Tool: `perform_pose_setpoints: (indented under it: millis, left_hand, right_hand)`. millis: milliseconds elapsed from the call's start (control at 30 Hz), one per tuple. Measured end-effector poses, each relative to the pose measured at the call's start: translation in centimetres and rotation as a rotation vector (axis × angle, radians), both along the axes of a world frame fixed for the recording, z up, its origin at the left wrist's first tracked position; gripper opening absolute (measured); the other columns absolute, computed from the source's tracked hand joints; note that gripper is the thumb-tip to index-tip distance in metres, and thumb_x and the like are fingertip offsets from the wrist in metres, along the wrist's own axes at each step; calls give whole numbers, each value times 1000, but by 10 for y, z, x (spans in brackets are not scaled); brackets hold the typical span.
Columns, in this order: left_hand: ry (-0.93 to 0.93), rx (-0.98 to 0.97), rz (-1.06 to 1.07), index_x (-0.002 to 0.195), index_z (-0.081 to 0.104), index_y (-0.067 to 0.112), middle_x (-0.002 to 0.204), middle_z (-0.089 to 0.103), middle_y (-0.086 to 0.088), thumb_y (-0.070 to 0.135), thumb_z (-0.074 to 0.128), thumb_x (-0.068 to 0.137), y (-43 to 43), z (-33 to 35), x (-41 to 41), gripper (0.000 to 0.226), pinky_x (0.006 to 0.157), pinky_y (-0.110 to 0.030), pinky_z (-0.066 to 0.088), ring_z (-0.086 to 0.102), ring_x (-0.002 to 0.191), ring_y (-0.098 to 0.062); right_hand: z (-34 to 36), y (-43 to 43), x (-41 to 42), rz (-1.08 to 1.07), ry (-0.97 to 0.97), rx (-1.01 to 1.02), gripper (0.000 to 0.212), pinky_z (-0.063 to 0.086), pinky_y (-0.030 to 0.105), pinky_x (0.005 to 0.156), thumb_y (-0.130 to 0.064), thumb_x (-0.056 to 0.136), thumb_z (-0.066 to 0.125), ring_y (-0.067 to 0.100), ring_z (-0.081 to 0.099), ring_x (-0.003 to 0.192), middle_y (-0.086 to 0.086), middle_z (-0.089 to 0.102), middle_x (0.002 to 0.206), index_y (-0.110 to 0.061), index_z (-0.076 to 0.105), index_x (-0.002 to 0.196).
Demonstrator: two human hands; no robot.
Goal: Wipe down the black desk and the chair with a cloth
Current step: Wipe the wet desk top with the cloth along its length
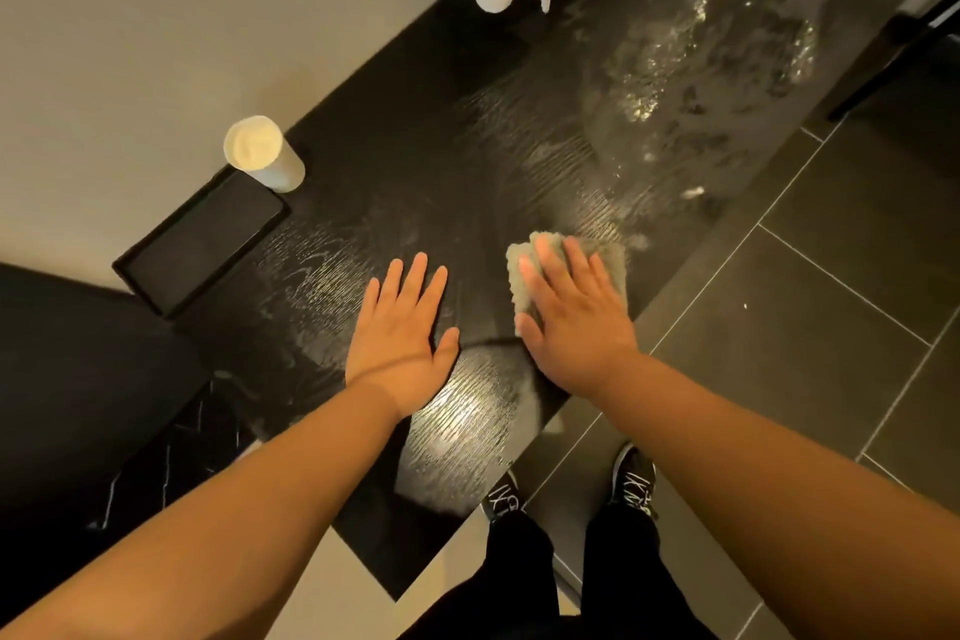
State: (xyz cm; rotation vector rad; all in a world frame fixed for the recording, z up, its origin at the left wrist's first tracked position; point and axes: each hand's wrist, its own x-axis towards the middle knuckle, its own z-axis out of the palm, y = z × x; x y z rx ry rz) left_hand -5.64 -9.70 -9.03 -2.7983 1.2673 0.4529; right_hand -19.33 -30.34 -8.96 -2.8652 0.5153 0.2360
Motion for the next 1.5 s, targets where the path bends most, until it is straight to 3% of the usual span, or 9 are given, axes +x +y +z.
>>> perform_pose_setpoints:
  millis: [267, 433, 567, 700, 833, 1133, 1267, 1400, 1500]
  left_hand:
    - [-14, -9, 4, 169, 10, 26, 178, 1, -5, 55, 26, 98, -4, -2, 2, 79, 131, -54, 7, 0, 163, -32]
    - [-20, -26, 3, 169, 12, 26, 178, 4, -6, 55, 26, 99, -3, -2, 2, 78, 131, -54, 9, 2, 163, -33]
    - [-29, -34, 3, 169, 12, 26, 178, 4, -5, 56, 25, 99, -3, -4, 2, 78, 131, -54, 9, 3, 163, -33]
    - [-36, -58, 10, 168, 15, 26, 177, 7, -6, 55, 28, 97, -3, -5, 2, 78, 131, -55, 11, 6, 163, -33]
    - [-42, -75, 16, 168, 16, 27, 177, 8, -4, 54, 30, 97, -3, -5, 0, 77, 131, -54, 10, 5, 163, -31]
    - [-25, -126, 50, 167, 23, 27, 176, 14, -4, 54, 32, 97, -3, -4, -2, 75, 132, -54, 11, 8, 163, -31]
    - [-2, -176, 123, 162, 35, 25, 173, 24, -5, 51, 36, 96, -11, -3, -6, 71, 131, -55, 11, 14, 162, -32]
    - [-7, -214, 268, 158, 42, 25, 170, 31, -6, 47, 45, 102, -46, -1, -16, 60, 129, -62, 9, 17, 160, -31]
    - [0, -185, 224, 163, 31, 30, 175, 19, -1, 49, 43, 104, -80, -4, -16, 64, 129, -63, 2, 7, 163, -29]
  right_hand:
    - [-7, 49, -49, 332, -107, 35, 69, 10, 47, 130, -53, 97, 49, 29, 17, 159, 0, 31, 168, -26, 38, 160]
    - [-10, -32, -35, 109, -14, -37, 69, 11, 55, 129, -58, 102, 37, 31, 5, 161, 0, 18, 174, -25, 32, 163]
    - [-4, -14, -28, -90, -59, -23, 69, 5, 53, 129, -54, 101, 36, 33, 4, 161, 2, 16, 174, -23, 30, 163]
    - [-4, 45, -48, 167, -64, 7, 66, 15, 57, 127, -53, 101, 40, 36, 11, 160, 7, 30, 169, -21, 39, 159]
    - [-5, 10, -49, 303, -100, 23, 66, 6, 49, 130, -56, 99, 45, 29, 8, 161, 1, 24, 171, -26, 39, 157]
    - [5, -80, -8, -115, -19, -21, 76, 8, 52, 129, -56, 96, 32, 36, 12, 158, 4, 19, 172, -20, 29, 163]
    - [20, -32, -10, 80, -66, -93, 56, 33, 54, 113, -53, 90, 48, 37, 44, 133, 7, 48, 144, -25, 51, 138]
    - [4, -28, -32, 245, -110, 4, 72, 4, 45, 128, -60, 98, 45, 33, 21, 156, 6, 28, 170, -20, 41, 158]
    - [4, -69, -21, 255, -54, -41, 71, 12, 47, 127, -57, 98, 39, 36, 28, 154, 8, 31, 169, -19, 42, 158]
